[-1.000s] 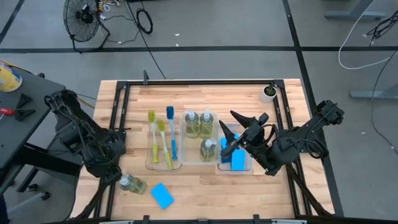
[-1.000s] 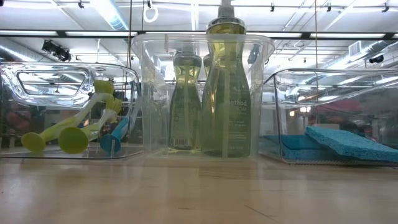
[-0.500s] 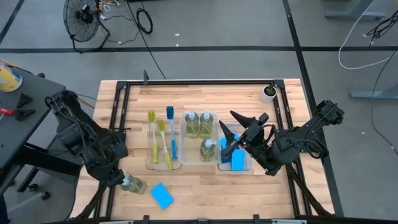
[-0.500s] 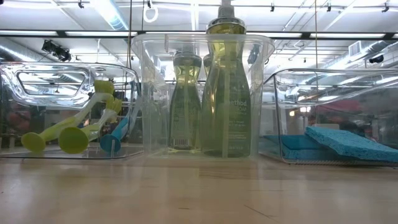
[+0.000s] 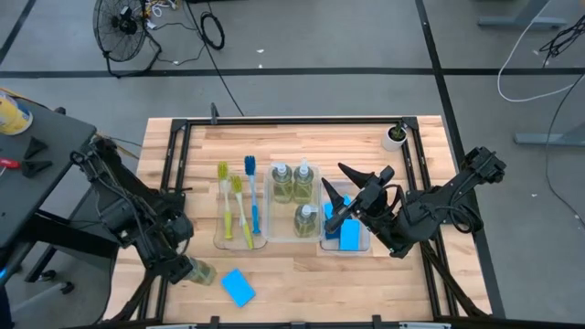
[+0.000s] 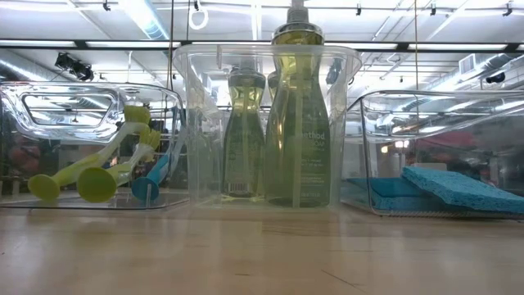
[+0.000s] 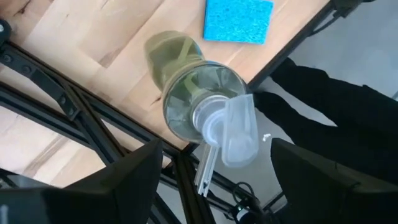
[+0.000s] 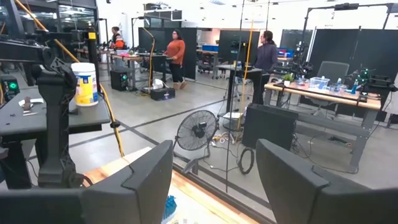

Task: Pick & Place Kitchen Sink Supplies
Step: Put the transparent dishwashing liquid dispenser into the middle transparent bin

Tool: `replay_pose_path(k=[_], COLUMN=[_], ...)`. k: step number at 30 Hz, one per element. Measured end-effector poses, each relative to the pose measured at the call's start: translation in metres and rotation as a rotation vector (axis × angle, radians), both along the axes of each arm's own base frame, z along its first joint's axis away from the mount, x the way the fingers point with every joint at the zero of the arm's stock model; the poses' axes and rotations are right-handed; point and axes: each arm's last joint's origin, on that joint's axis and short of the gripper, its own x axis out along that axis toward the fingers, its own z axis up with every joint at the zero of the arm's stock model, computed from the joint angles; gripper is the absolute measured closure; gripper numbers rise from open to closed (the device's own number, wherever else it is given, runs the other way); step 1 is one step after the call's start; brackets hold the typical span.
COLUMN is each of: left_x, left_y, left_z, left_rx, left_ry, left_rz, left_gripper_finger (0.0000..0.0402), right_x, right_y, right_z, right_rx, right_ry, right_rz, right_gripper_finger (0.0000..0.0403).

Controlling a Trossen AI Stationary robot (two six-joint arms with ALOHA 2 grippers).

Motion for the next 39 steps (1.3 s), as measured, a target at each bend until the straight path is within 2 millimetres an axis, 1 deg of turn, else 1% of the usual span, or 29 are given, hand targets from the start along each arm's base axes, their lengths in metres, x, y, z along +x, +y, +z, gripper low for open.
replay_pose_path(k=[6, 15, 29, 31, 33, 39], left_x=[0.007, 0.016, 0.017, 0.017, 0.017, 0.019], left_y=[-0.008, -0.019, -0.019, -0.019, -0.019, -0.021], left_z=[-0.008, -0.024, -0.027, -0.028, -0.027, -0.027], left_rx=[0.033, 0.125, 0.162, 0.162, 0.16, 0.134], left_ry=[0.028, 0.095, 0.114, 0.114, 0.112, 0.102], left_rz=[0.002, -0.005, -0.001, 0.0, 0.0, -0.002], left_gripper_finger=[0.0099, 0.0099, 0.0102, 0.0113, 0.0133, 0.0214], right_x=[0.0, 0.0, 0.0, 0.001, 0.001, 0.001], right_y=[0.0, 0.0, 0.0, 0.001, 0.001, 0.001], right_z=[0.0, 0.0, -0.001, -0.001, -0.002, -0.005], right_rx=[0.0, 0.0, -0.006, -0.011, -0.01, -0.001], right_ry=[0.0, 0.0, 0.006, 0.008, 0.01, 0.011], right_rz=[0.0, 0.0, 0.011, 0.028, 0.027, 0.029], right_gripper_finger=[0.0172, 0.0172, 0.0172, 0.0172, 0.0172, 0.0172])
